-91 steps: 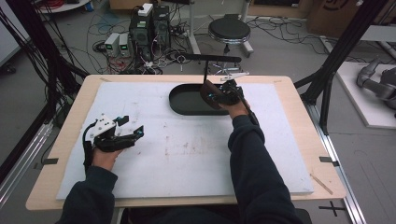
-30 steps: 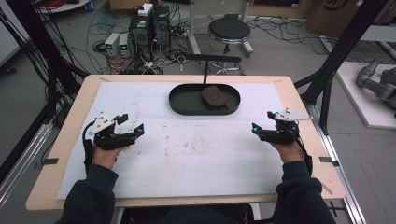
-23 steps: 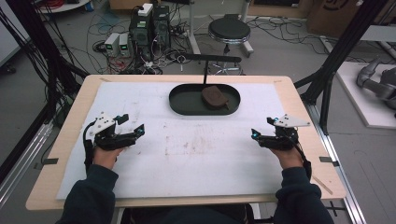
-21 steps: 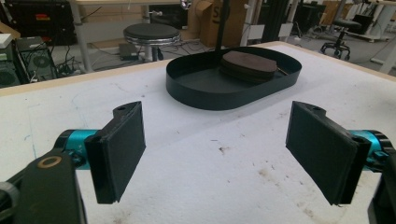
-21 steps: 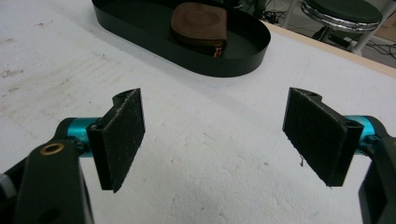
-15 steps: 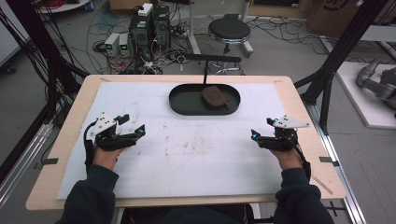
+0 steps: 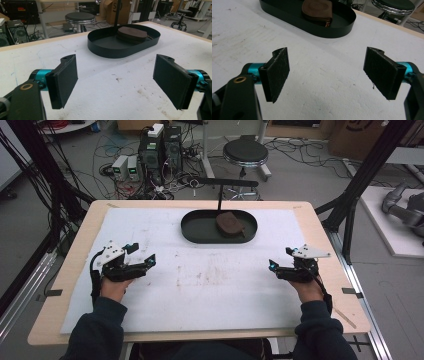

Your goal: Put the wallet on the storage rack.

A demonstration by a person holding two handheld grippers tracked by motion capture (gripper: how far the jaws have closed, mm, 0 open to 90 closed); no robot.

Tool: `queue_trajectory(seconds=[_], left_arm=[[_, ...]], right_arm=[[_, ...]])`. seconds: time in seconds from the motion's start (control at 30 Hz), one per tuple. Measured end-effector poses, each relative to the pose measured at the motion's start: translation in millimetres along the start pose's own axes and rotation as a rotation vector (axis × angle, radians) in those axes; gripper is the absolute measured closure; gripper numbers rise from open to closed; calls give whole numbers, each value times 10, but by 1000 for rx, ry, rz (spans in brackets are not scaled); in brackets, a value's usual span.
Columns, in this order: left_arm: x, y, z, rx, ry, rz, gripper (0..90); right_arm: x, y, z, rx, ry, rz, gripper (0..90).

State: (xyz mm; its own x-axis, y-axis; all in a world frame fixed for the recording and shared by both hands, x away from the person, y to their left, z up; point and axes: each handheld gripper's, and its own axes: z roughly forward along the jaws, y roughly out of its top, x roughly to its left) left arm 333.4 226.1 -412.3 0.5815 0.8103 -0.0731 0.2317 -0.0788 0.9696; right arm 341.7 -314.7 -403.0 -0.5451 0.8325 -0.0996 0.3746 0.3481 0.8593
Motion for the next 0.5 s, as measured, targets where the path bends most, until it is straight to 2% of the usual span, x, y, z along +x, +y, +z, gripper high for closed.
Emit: queue_trajectory(seconds=[0.5], left_arm=[[14, -8, 11, 5, 6, 0, 197]], right_arm=[[-14, -12, 9, -2, -2, -2, 213]])
